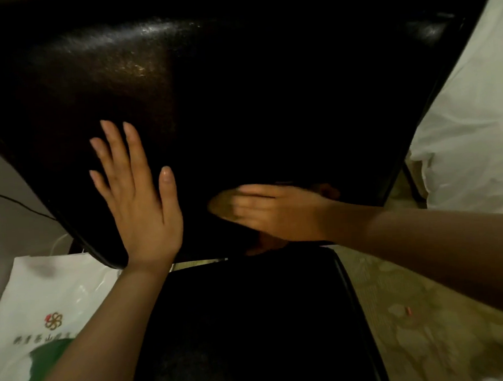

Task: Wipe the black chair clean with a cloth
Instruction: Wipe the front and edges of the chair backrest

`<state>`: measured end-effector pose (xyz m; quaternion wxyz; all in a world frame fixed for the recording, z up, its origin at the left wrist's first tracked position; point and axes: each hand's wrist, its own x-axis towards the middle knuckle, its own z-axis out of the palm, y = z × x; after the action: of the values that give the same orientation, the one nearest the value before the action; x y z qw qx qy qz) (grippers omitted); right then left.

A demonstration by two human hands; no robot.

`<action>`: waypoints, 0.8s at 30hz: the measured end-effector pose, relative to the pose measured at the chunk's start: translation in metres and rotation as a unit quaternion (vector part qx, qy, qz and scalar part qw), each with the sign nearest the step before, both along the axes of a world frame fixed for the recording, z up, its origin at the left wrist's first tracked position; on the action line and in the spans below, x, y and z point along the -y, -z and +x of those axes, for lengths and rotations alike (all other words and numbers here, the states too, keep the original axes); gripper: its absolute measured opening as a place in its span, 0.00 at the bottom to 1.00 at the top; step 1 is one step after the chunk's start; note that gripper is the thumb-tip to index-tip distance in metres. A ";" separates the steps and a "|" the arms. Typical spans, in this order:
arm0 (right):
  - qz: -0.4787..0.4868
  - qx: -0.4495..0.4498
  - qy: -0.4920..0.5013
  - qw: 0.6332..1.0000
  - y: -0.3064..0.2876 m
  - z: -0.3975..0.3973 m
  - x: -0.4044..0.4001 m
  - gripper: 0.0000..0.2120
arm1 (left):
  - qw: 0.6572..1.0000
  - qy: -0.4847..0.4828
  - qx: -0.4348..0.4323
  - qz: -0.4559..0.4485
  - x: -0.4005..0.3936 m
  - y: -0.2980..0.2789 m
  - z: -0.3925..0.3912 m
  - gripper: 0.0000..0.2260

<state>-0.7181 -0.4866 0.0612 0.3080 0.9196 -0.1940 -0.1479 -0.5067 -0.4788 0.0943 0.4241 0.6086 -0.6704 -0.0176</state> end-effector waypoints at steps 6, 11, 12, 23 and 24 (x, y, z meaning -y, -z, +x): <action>-0.076 0.052 0.015 0.996 0.011 -0.074 -0.025 0.21 | 1.000 -0.010 0.009 0.014 -0.002 0.000 0.000 0.27; -0.090 0.153 -0.049 0.983 -0.005 0.051 0.012 0.18 | 0.999 -0.040 0.025 0.011 -0.004 -0.002 -0.001 0.27; -0.078 0.150 -0.046 0.985 -0.004 0.066 0.013 0.20 | 0.999 -0.049 0.022 0.009 -0.005 -0.002 -0.001 0.27; -0.115 0.292 0.178 0.933 -0.008 -0.066 -0.036 0.23 | 0.999 -0.032 0.026 0.015 -0.006 -0.003 -0.003 0.26; -0.135 0.327 0.198 0.914 -0.015 -0.049 -0.027 0.25 | 0.999 -0.030 0.025 0.016 -0.006 -0.003 -0.003 0.26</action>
<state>-0.7669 -0.4600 0.0764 0.3130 0.8093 -0.4797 0.1303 -0.5097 -0.4733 0.0970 0.3983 0.6351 -0.6619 -0.0003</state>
